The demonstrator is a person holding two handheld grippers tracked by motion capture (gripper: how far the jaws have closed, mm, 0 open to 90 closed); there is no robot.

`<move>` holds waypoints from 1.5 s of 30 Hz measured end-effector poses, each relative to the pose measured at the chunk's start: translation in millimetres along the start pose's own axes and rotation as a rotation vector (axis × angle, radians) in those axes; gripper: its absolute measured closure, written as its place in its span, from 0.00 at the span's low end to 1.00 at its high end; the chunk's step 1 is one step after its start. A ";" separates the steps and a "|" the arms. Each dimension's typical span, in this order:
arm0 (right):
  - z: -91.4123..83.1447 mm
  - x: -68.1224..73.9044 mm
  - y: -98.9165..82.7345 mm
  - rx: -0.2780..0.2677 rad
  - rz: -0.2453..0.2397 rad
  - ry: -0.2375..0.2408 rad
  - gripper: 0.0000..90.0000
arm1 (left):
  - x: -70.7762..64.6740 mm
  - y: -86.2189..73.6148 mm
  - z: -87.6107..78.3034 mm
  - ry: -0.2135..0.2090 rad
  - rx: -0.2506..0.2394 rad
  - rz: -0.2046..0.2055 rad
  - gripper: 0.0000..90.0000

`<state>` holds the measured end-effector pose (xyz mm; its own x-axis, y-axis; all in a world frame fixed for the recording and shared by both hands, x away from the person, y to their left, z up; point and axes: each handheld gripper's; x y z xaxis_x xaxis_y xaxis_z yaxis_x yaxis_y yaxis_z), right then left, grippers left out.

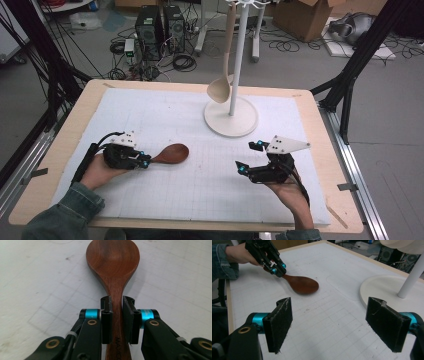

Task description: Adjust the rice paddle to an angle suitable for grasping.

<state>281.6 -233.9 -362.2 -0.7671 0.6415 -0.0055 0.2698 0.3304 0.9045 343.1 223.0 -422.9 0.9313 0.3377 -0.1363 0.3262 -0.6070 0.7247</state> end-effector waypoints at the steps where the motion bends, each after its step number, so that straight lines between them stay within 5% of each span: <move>1: 0.5 0.4 -0.2 0.002 0.002 0.003 0.23 | -1.8 0.8 1.2 -0.010 0.004 0.010 0.87; 21: 10.6 4.4 -3.4 0.038 -0.008 0.032 0.23 | -20.9 4.9 26.5 -0.220 0.045 0.109 0.87; 33: 17.3 6.2 -4.2 0.056 -0.023 0.049 0.23 | -21.4 4.0 29.3 -0.199 0.056 0.118 0.86; 45: 16.6 6.5 -4.3 0.069 -0.030 0.052 0.23 | -22.8 -2.8 15.3 -0.158 0.097 0.119 0.77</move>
<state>285.1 -219.7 -373.2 -0.8042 0.5943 -0.0085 0.2843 0.3971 0.8726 323.4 205.9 -432.2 0.9755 0.1470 -0.1638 0.2195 -0.7049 0.6745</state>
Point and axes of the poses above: each handheld gripper's, and its own axes: z roughly forward along the jaws, y roughly out of its top, x roughly to its left, and after that the axes turned 5 degrees about -y, right-handed
